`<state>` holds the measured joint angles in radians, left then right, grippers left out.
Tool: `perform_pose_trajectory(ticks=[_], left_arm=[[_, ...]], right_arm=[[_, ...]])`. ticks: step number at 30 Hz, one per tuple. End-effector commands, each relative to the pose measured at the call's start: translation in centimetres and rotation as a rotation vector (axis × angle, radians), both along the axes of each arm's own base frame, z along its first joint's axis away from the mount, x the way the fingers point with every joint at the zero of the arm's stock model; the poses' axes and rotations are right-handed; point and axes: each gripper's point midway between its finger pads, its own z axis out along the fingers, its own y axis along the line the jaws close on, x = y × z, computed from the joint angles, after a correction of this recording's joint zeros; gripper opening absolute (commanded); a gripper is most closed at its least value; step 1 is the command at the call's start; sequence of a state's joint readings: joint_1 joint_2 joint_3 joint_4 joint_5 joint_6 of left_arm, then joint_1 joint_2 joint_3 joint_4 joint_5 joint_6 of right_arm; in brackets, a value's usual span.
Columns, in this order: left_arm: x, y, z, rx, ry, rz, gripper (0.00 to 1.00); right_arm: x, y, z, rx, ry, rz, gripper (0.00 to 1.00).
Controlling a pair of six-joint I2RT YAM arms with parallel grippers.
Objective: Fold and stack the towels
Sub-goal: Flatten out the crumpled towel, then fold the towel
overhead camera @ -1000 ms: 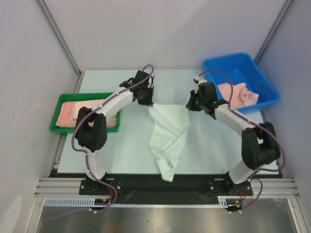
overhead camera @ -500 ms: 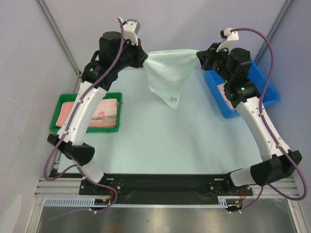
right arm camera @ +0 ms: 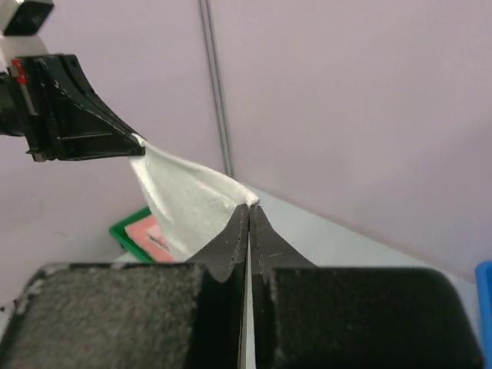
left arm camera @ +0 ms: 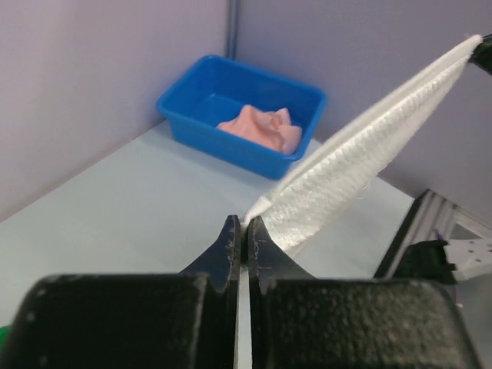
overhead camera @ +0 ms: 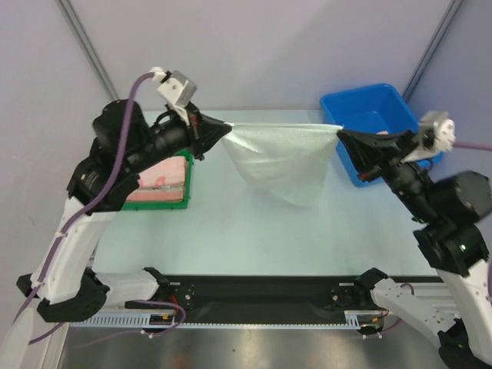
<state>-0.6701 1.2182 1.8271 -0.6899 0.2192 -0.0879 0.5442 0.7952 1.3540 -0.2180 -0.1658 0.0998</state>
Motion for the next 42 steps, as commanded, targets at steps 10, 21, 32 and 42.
perform_pose_trajectory(ticks=[10,21,32,42], left_arm=[[0.4,1.2,0.1,0.013,0.051,0.106,0.00],[18.7,2.4,-16.1,0.171,0.227,0.331,0.00],[33.9,1.6,-23.3,0.204,0.309,0.241,0.00],[30.3,2.6,-26.9,0.280,0.345,0.202,0.00]], right_arm=[[2.2,-1.7,-3.1,-0.050,0.062,-0.152,0.00],[20.5,1.6,-16.6,-0.130,0.218,-0.090,0.00],[35.2,1.3,-24.8,-0.178,0.276,-0.009,0.00],[33.4,0.8,-29.9,-0.185,0.444,-0.002,0.00]])
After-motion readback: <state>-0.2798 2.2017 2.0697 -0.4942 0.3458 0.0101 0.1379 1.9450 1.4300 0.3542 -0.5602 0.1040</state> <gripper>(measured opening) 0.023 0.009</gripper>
